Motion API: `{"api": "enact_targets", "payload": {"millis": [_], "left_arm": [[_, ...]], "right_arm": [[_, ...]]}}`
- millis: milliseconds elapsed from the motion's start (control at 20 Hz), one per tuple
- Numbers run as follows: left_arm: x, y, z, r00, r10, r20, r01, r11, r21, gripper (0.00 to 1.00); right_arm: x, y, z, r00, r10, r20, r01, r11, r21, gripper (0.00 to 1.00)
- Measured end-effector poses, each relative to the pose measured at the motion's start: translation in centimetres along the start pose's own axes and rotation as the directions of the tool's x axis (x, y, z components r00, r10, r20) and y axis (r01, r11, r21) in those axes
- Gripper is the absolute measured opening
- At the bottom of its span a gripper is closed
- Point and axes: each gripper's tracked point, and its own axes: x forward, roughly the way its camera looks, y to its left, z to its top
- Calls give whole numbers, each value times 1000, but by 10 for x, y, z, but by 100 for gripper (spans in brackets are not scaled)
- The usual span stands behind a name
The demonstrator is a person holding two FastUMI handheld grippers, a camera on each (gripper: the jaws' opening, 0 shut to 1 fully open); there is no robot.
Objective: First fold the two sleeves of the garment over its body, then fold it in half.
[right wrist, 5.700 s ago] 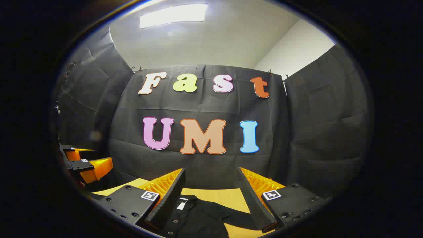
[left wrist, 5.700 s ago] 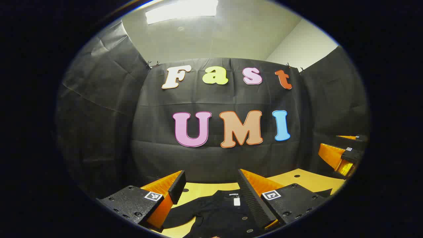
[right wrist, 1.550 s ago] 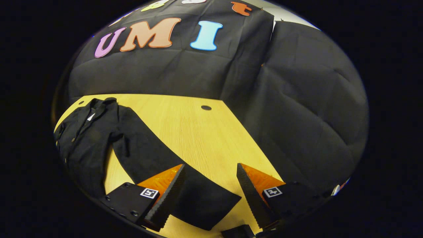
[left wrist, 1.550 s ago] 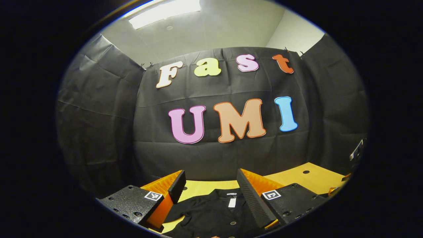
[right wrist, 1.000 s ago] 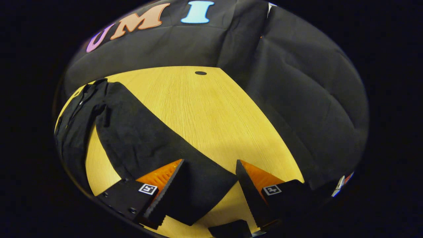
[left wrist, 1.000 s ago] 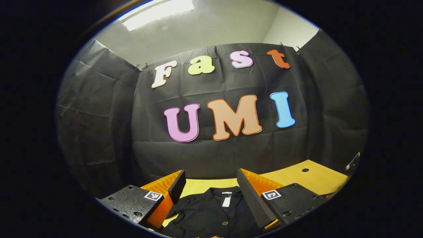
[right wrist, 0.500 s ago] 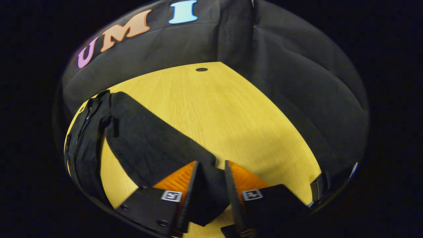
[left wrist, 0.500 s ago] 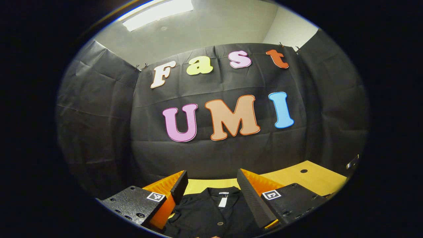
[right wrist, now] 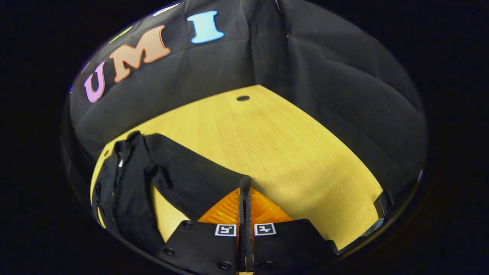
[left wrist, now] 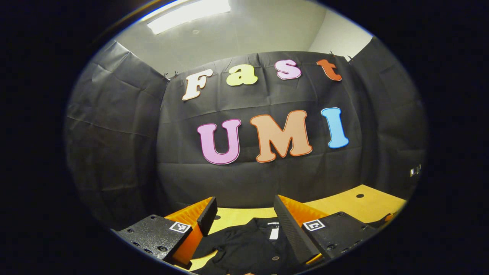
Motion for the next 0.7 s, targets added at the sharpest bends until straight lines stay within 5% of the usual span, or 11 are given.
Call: {"api": "enact_targets", "payload": {"millis": [700], "left_arm": [[-20,108,-24,992,123,-34,-123,992,-16,95]], "right_arm": [[-45,197,60,959,247,140,-217,956,-198,3]]}}
